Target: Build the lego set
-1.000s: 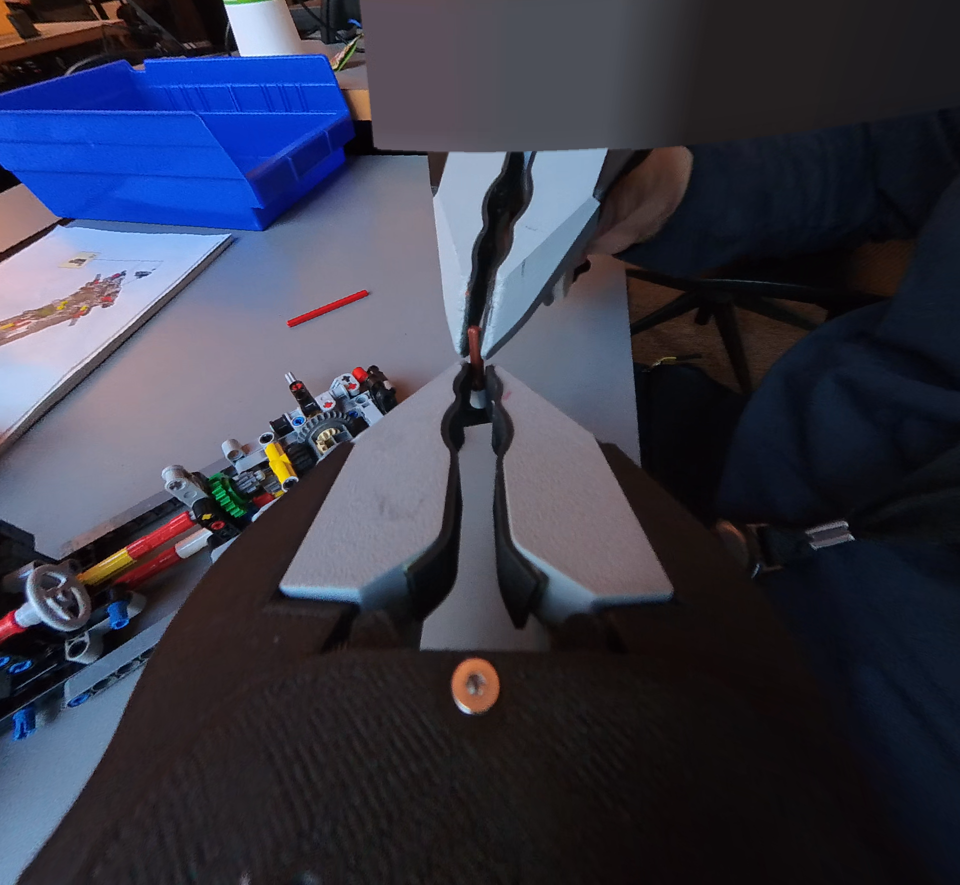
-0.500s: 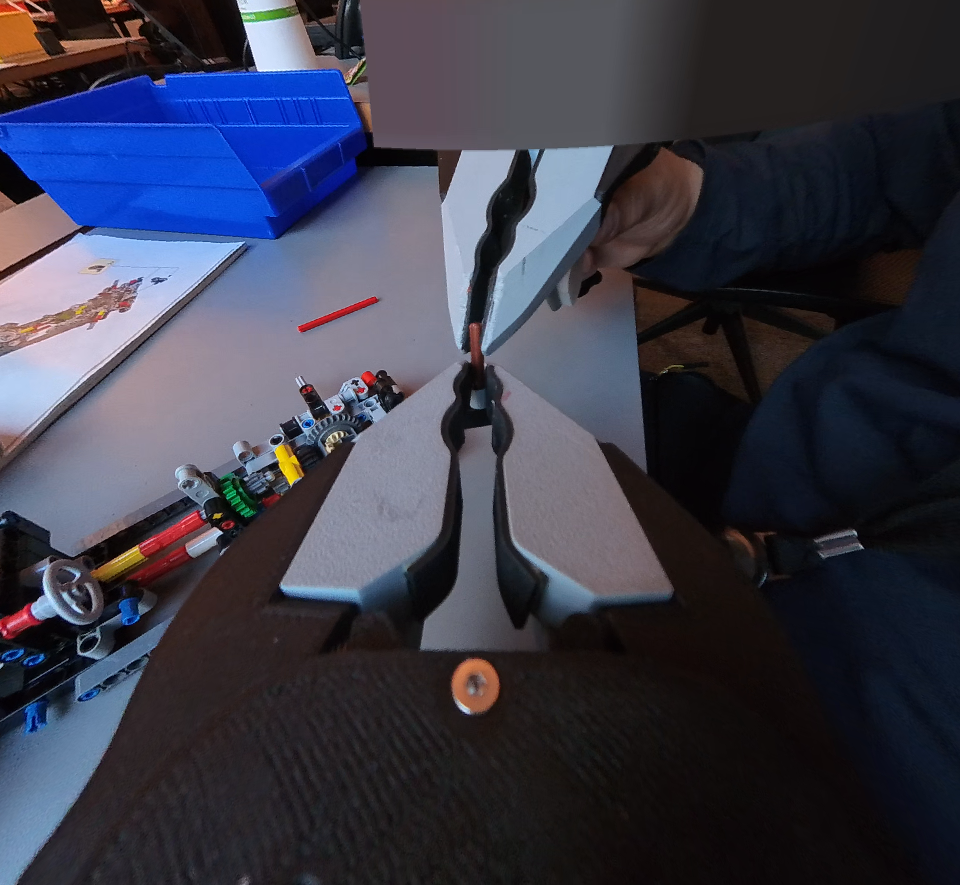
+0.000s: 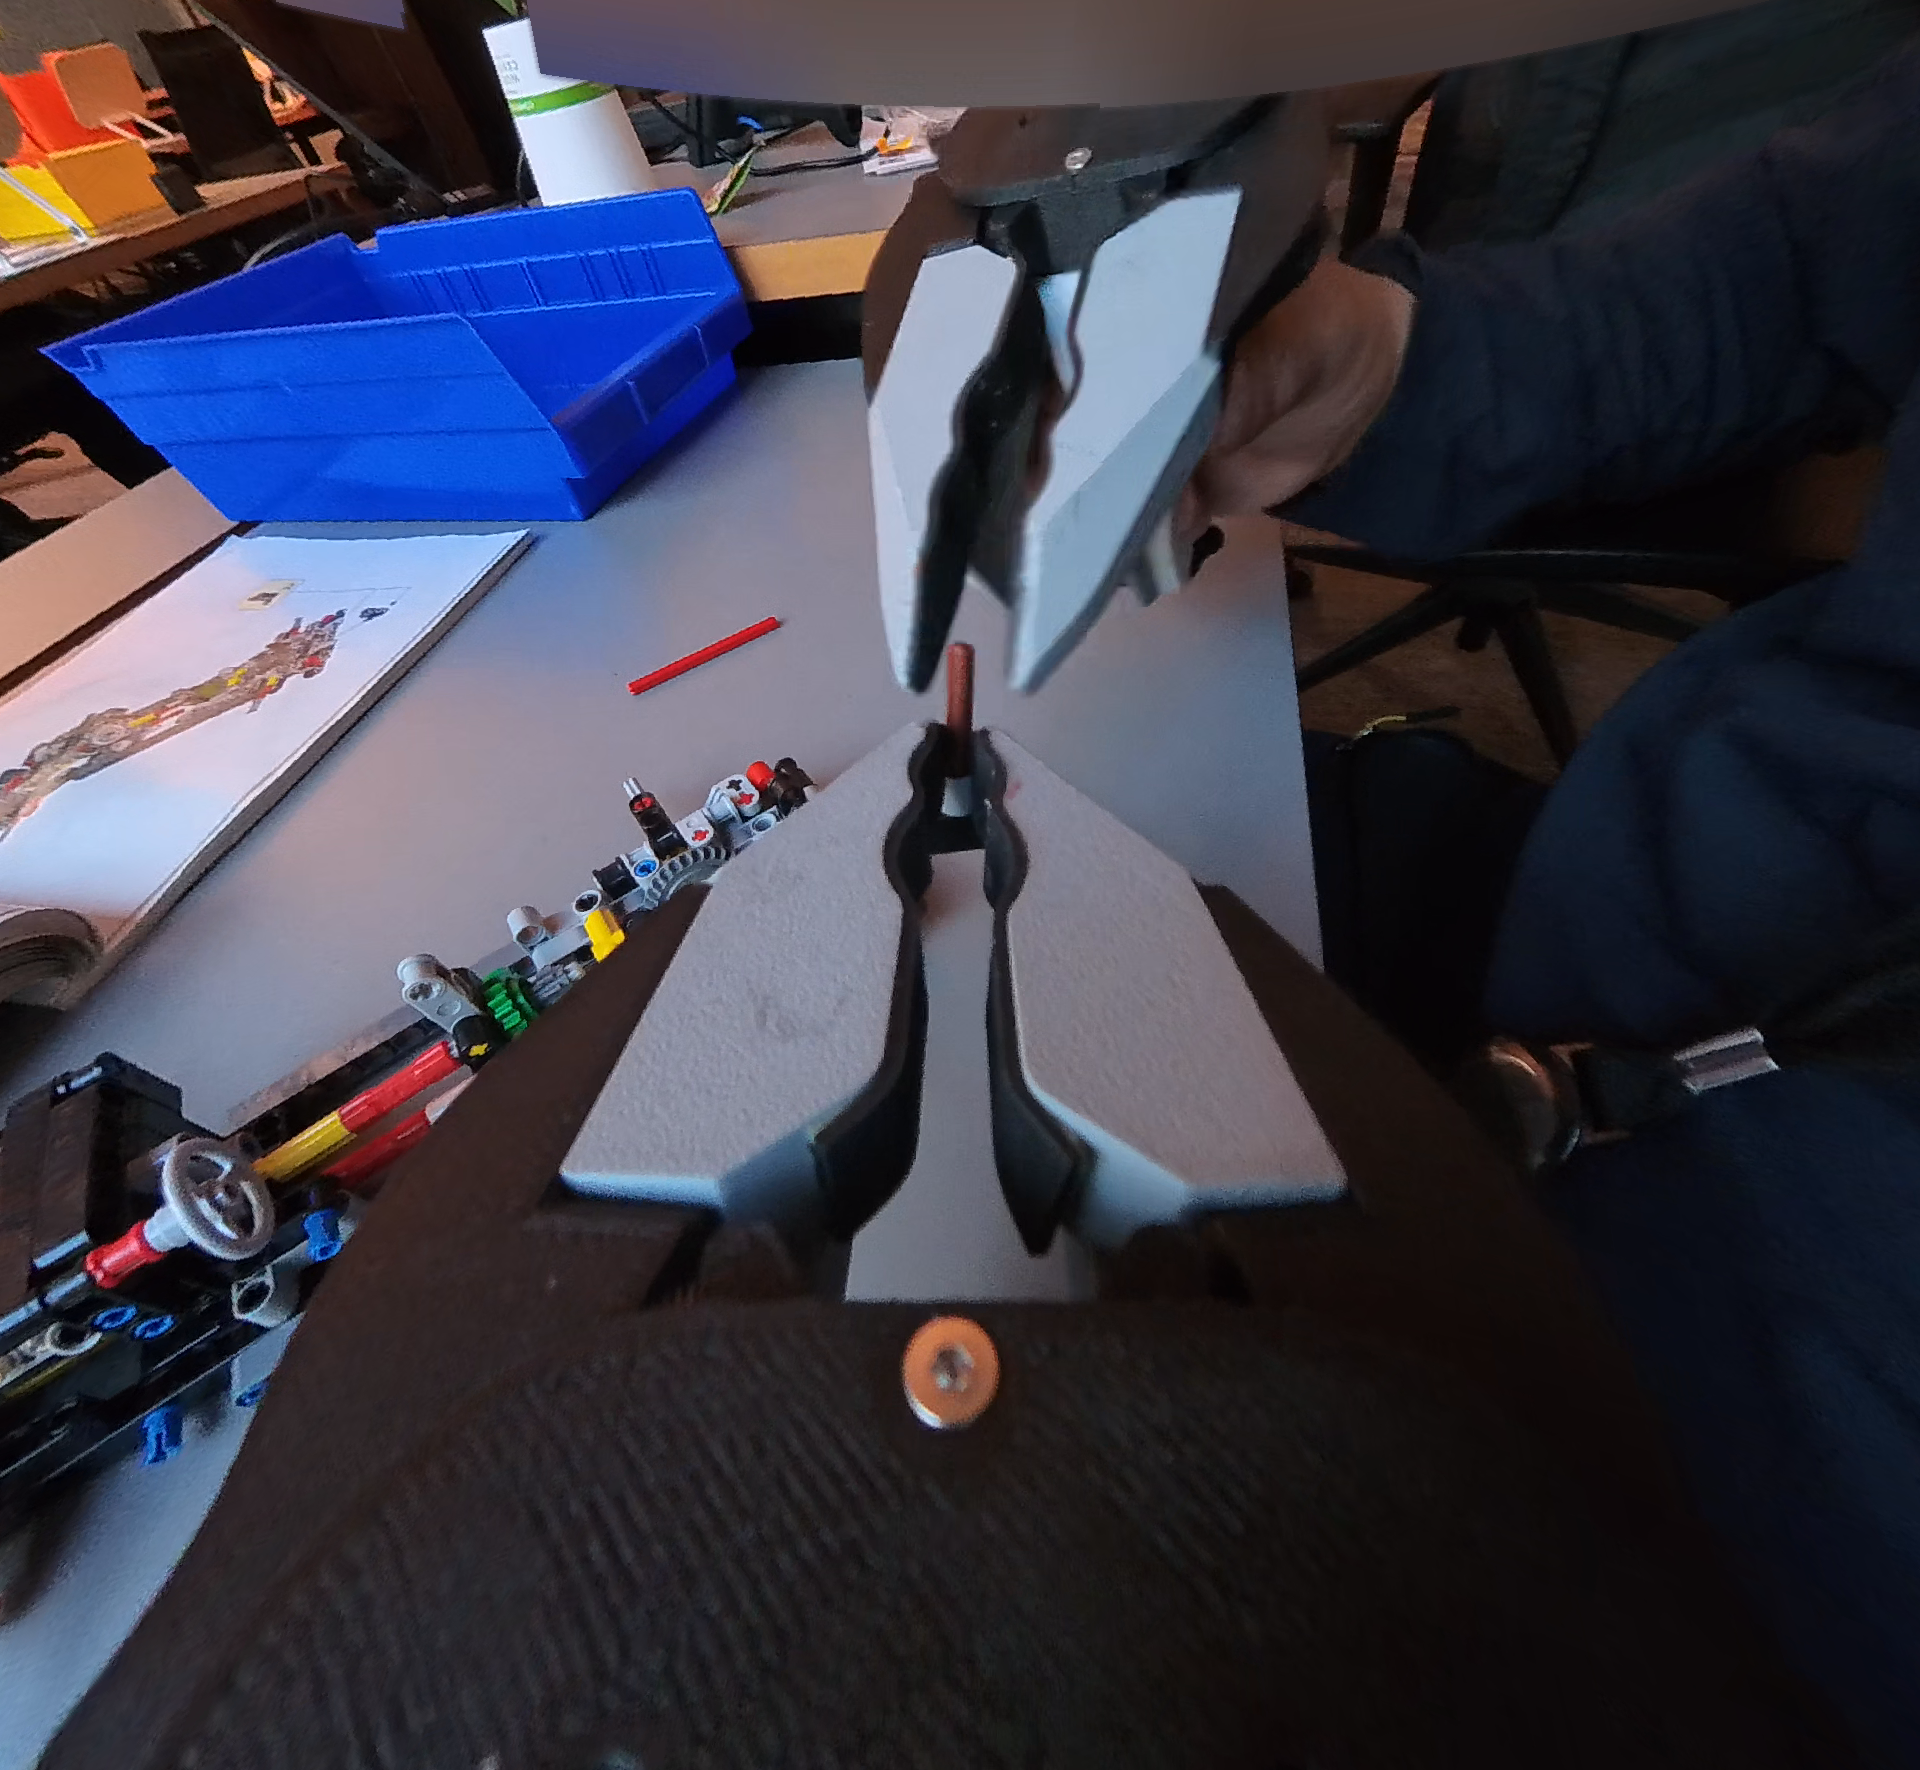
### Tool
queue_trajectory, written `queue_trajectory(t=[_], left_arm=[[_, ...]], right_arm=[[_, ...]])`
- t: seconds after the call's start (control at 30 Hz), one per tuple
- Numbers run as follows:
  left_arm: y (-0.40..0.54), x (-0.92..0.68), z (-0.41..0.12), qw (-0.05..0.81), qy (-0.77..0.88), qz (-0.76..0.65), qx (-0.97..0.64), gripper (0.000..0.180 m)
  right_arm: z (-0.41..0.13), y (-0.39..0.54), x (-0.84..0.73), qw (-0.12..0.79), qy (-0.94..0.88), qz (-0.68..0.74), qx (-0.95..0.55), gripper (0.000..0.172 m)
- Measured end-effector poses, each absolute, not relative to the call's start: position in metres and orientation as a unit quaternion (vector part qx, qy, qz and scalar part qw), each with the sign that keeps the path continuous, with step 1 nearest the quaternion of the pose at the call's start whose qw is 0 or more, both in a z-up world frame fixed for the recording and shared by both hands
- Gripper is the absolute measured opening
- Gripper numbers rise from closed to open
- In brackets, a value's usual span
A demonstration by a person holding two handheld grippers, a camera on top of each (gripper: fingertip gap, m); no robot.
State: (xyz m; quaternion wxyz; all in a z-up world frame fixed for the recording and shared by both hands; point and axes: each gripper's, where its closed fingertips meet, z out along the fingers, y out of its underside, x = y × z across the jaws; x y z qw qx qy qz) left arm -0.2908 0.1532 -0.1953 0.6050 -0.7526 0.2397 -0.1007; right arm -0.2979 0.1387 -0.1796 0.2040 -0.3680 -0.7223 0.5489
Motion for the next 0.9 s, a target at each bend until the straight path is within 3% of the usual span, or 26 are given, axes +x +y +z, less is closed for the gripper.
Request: queue_trajectory(t=[0.33,0.9], left_arm=[[0.146,-0.292,-0.2,0.587,0.272,-0.122,-0.753,0.002],[0.145,-0.289,-0.209,0.562,0.284,-0.131,-0.766,0.002]], right_arm=[[-0.221,0.22,-0.262,0.188,-0.783,0.436,-0.402,0.018],[-0.271,0.215,-0.264,0.173,-0.844,0.345,-0.372,0.009]])
